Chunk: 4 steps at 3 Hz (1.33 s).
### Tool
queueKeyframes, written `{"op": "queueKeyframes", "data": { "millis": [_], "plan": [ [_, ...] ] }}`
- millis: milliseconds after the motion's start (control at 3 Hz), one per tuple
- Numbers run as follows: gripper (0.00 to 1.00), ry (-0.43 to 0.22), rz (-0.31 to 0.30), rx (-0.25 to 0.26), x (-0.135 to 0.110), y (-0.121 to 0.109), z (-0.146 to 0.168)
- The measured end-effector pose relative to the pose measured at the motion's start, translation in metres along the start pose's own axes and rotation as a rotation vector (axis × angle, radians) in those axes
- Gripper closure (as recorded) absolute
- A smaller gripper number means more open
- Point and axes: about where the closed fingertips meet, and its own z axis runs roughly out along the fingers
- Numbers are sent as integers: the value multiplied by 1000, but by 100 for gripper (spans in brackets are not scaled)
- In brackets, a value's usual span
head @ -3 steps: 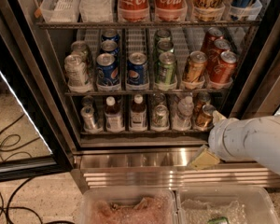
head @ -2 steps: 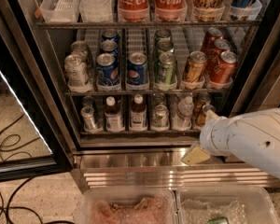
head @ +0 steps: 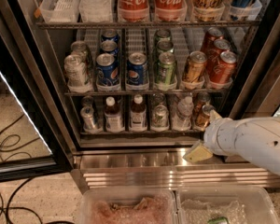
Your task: Pick orange can from bottom shelf of fridge
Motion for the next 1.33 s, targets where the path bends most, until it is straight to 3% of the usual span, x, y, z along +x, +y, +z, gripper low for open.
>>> {"op": "queueKeyframes", "data": {
  "millis": [333,667,1333],
  "plan": [
    [0,-70,58,-63,9,-3,20],
    [0,-106,88,-60,20,-21,23],
    [0,-84,59,-73,20,-18,43]
  ]
}}
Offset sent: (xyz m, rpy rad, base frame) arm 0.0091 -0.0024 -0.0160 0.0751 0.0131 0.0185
